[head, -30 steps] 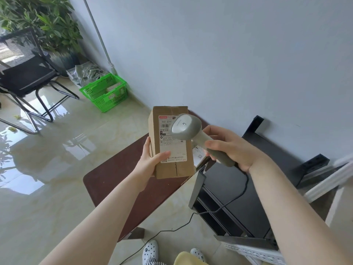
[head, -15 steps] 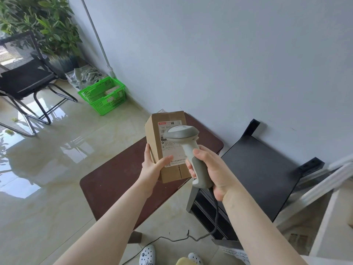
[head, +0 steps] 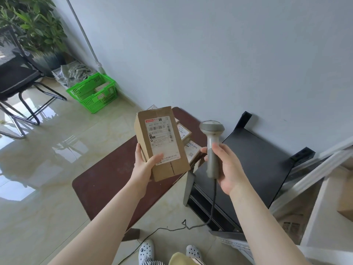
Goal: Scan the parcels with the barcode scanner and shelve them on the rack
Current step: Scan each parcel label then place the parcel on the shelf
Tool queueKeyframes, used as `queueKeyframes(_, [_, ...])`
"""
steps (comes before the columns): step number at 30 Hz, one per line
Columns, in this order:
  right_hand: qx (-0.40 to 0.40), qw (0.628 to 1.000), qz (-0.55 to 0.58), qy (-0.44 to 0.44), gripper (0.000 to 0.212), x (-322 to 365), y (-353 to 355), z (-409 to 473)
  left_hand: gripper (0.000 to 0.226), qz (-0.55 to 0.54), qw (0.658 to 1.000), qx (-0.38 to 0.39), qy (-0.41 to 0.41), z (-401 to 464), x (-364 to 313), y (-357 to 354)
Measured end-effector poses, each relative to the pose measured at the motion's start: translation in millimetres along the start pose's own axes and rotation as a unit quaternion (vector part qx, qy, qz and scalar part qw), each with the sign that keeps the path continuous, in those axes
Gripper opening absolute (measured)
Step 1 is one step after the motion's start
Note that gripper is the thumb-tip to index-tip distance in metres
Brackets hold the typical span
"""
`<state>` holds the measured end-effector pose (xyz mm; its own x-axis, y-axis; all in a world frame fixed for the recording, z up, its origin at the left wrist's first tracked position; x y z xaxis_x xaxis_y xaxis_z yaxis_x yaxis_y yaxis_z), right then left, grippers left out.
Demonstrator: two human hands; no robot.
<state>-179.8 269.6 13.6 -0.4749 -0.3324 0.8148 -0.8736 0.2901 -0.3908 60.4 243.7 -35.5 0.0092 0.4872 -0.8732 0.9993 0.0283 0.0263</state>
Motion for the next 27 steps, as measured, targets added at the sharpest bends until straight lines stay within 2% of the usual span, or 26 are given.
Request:
queueKeyframes(4, [-0.256,0.966,-0.025,-0.009,0.046,-30,70,40,0.104,-0.027,1.0,0.005,0.011,-2,-2,0])
queueKeyframes(6, [-0.326,0.945,-0.022,-0.022,0.051,-44,99,50,0.095,-0.043,0.999,0.013,0.005,-3,-5,-3])
queueKeyframes(9, [-0.384,0.922,-0.027,-0.028,0.042,-58,128,60,0.104,-0.05,0.998,0.031,-0.01,-2,-11,-8])
queueKeyframes(12, [-0.41,0.91,-0.053,-0.036,0.044,-68,146,71,0.106,-0.051,0.998,0.037,-0.018,1,-14,-16])
queueKeyframes(15, [-0.417,0.904,-0.073,-0.061,0.05,-74,155,83,0.094,-0.06,0.997,0.041,-0.024,4,-16,-23])
queueKeyframes(20, [-0.423,0.895,-0.119,-0.08,0.052,-79,164,97,0.099,-0.062,0.997,0.037,-0.018,5,-16,-32])
queueKeyframes(25, [-0.425,0.871,-0.239,-0.065,0.055,-74,171,97,0.095,-0.072,0.997,0.037,-0.015,2,-9,-48])
queueKeyframes(27, [-0.415,0.871,-0.254,-0.07,0.056,-75,176,97,0.093,-0.08,0.996,0.034,-0.015,-1,-5,-57])
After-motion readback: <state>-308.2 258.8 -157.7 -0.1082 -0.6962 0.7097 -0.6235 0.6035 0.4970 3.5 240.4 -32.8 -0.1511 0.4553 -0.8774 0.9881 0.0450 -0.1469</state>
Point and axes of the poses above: each hand's wrist, its own z-axis towards the middle knuckle, its own y-axis out of the back of the hand, x = y × z, the point moved 4 cm from there along z, towards the middle knuckle, and after that the axes turned 5 degrees about z, right-handed, at the moved point
